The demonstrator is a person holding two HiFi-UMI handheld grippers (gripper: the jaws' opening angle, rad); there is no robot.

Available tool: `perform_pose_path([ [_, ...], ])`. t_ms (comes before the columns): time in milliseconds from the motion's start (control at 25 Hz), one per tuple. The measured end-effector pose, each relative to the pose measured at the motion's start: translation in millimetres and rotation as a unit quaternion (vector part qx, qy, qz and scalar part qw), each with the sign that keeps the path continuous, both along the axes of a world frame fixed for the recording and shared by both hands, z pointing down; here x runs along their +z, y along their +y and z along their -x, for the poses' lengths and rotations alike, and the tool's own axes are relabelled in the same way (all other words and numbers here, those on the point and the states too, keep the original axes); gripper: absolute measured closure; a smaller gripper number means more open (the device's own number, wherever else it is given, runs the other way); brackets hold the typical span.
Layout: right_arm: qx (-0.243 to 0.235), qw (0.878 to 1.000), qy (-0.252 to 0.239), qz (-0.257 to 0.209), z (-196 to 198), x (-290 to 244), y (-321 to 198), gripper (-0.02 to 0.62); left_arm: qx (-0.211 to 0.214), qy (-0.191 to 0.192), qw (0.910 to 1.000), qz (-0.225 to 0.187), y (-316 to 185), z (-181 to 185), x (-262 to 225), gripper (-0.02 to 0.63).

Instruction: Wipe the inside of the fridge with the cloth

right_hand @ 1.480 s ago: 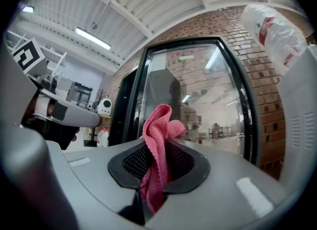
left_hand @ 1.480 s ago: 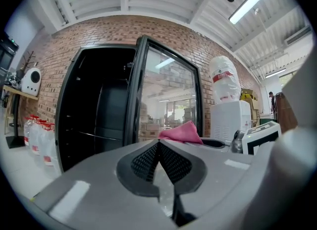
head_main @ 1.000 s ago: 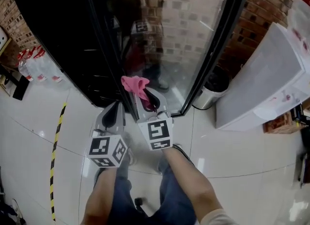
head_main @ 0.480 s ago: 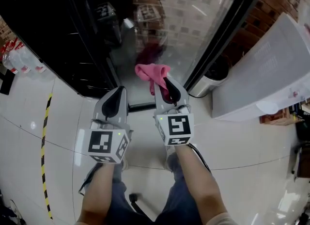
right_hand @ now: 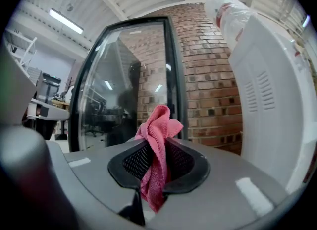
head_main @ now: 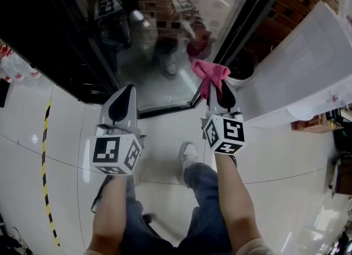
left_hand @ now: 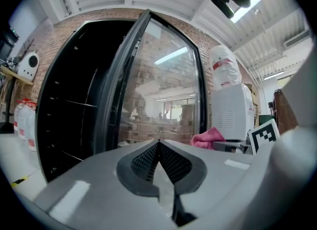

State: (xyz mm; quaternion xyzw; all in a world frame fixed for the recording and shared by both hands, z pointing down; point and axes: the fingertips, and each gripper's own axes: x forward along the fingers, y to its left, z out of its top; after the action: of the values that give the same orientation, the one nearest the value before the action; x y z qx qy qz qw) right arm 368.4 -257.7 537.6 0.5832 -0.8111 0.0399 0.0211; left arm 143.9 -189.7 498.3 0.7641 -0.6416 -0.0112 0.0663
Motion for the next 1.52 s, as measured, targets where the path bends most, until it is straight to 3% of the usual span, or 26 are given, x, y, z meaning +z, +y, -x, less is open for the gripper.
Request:
perform_pose_path([
  [120,0.017,1.000,-0.011,0.008,-17.8,4.6,2.5,0.522,0.003,-0.005,1.0000,0.003,4.5,-7.3,4.5,0.612],
  [280,0.002,1.000,-0.001,0.016,-6.6,15.7,18.3,0.522,0.004,0.002,0.9999,0.009,11.2,-10.4,11.5,0.612],
  [480,-0.061,0.997,0.036,0.027,55.7,41.8,54.3,0.522,0.005,-0.001,0.9999,0.010,23.9,-13.9,15.2,0.612],
  [720,-0.160,0.986,0.039,0.023,146.8,59.3,90.6,0.522,0.001,0.005,0.9999,0.010,25.9,-9.2,21.4,0.612],
  [1080,-0.190,0.980,0.004,0.066,210.6,113.7,100.7,0.523,-0.019,0.033,0.9991,0.015,20.2,12.5,28.9,0.612],
  [1280,-0.178,0.981,0.014,0.076,208.6,131.2,84.5,0.522,-0.022,0.038,0.9990,0.013,21.8,23.1,26.4,0.612],
  [1520,-0.133,0.987,0.030,0.090,158.2,152.3,56.9,0.522,-0.011,0.029,0.9992,0.023,19.7,15.5,31.4,0.612],
])
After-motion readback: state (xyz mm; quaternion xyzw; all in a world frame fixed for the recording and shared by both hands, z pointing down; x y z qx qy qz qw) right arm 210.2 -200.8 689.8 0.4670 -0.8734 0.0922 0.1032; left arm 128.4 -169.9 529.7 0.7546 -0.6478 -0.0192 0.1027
